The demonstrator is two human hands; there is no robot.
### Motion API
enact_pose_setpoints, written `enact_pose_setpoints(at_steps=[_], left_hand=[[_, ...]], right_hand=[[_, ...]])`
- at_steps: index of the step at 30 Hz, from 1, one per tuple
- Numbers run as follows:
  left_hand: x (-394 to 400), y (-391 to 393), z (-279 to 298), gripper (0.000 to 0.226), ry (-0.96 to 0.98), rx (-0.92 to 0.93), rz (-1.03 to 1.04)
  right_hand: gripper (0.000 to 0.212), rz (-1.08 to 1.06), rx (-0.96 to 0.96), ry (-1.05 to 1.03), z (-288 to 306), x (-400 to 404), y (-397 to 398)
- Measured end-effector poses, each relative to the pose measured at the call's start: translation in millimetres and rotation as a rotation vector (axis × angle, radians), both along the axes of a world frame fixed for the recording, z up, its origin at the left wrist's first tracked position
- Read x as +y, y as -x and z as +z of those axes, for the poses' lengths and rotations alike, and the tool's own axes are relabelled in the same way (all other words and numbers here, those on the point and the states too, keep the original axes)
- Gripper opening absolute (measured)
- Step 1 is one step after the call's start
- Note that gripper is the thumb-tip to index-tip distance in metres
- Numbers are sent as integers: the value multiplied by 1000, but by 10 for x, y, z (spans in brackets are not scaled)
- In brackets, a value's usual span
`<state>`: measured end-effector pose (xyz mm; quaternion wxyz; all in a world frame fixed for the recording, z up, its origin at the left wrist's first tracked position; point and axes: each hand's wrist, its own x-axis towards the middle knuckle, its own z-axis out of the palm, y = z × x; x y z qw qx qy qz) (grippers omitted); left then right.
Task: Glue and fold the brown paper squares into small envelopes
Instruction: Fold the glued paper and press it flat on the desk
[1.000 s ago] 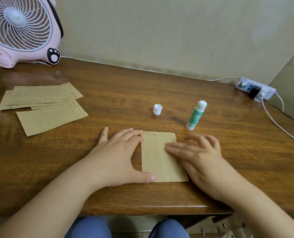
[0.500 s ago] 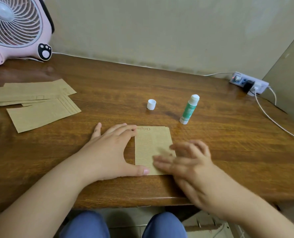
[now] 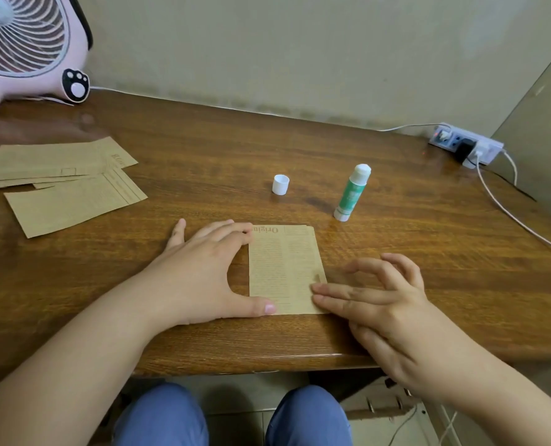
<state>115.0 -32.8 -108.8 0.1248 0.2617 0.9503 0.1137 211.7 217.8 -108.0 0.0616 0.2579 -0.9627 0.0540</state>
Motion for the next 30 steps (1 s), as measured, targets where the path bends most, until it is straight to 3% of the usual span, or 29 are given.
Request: enact_pose_setpoints(at_steps=[3, 15, 23, 30], left_hand=[[-5, -3, -6, 114, 0, 3, -5], [-12, 3, -21, 124, -35, 13, -16], [-12, 7, -21, 121, -31, 9, -14], [-10, -5, -10, 115, -20, 9, -12]], right_hand=[[45, 27, 29, -24, -11, -32, 11], [54, -252, -2, -13, 36, -210, 896], [56, -180, 60, -12, 17, -202, 526], [45, -114, 95, -43, 9, -150, 142]])
